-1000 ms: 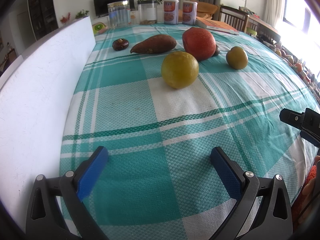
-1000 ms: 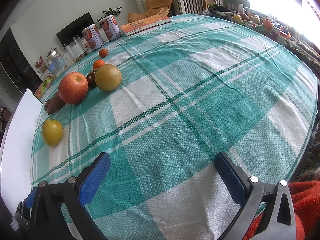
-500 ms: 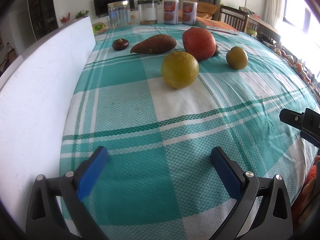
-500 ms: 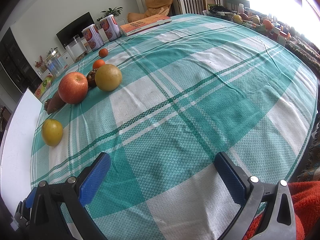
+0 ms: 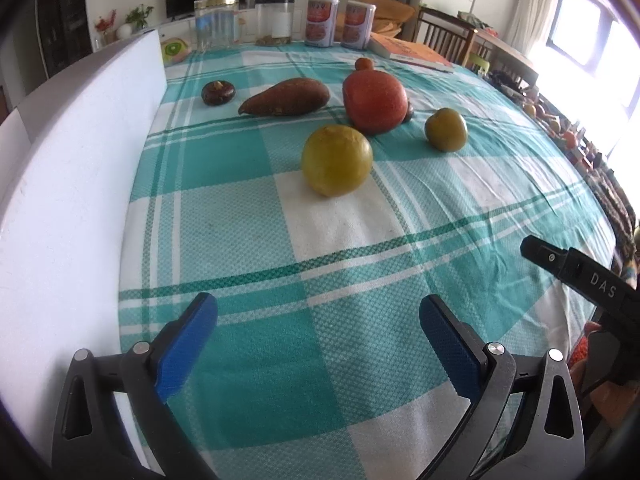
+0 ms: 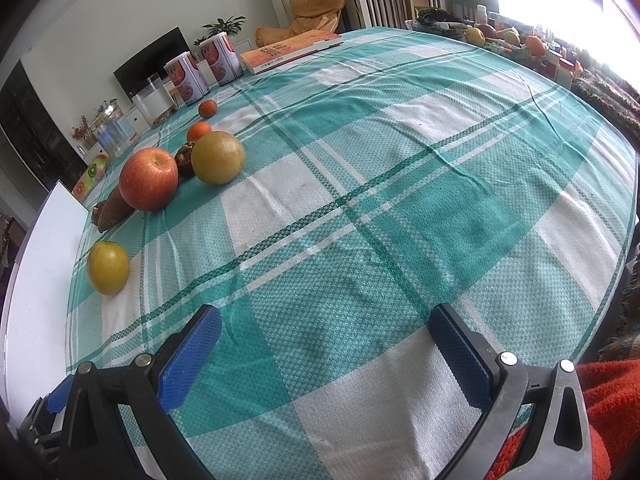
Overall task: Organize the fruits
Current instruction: 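Grasp the round yellow fruit with the left tool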
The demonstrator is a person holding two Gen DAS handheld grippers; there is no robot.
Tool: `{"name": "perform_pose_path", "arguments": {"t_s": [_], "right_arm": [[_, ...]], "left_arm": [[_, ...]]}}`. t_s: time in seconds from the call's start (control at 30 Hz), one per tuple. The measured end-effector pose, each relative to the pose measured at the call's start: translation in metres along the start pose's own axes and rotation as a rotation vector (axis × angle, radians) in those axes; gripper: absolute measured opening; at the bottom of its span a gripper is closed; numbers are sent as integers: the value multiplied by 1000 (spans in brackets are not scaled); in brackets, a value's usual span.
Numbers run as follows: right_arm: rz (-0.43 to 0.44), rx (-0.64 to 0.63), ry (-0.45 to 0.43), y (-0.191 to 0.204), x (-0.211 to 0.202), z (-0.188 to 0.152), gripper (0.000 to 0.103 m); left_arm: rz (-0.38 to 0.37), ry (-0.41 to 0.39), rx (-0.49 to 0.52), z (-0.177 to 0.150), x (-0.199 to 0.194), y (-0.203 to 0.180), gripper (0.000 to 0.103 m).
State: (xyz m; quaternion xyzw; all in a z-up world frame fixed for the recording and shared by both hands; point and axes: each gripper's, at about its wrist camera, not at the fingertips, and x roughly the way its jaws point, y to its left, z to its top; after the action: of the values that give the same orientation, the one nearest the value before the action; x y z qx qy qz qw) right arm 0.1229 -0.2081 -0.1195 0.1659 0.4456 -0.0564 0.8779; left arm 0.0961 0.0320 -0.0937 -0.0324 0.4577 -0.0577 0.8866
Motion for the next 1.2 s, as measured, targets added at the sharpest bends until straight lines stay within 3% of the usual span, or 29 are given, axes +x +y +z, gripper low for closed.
{"name": "perform_pose_path", "arguments": {"t_s": [0.13,0.33,0.47,0.5,0.57,0.63,0.7,0.77,0.87,1.0,1.2], "right_arm": [[-1,-2,1,-1,0,0,103],[19,11,-1,-3,-2,1,103],[25,16,-3,-4,-3,1,103],[25,17,-3,-4,-3,1,103],[62,38,-11,-7,-5,2,103],[180,103,-47,-19,-14,3,103],[233,127,-100,-25,-27,10,103],[271,88,-101,-20,-30,28,103],[325,-11,-60,5,-22,82,102],[370,-119,92,62,23,159,72],[343,-201,250,133,110,201,57]], "left_arm": [[15,-39,-14,40,12,-11,101],[102,-10,-20,69,59,-17,98],[74,-14,-23,72,64,-13,58],[57,-15,-26,70,63,-13,53],[60,-23,-22,65,58,-12,53],[45,-29,-35,59,50,-9,53],[17,-25,-52,51,42,-5,53],[-1,-21,-52,42,33,-3,53],[-33,-7,-48,30,25,-2,53],[-76,-1,-69,23,11,-1,53],[-100,-17,-69,17,-16,5,53]]}}
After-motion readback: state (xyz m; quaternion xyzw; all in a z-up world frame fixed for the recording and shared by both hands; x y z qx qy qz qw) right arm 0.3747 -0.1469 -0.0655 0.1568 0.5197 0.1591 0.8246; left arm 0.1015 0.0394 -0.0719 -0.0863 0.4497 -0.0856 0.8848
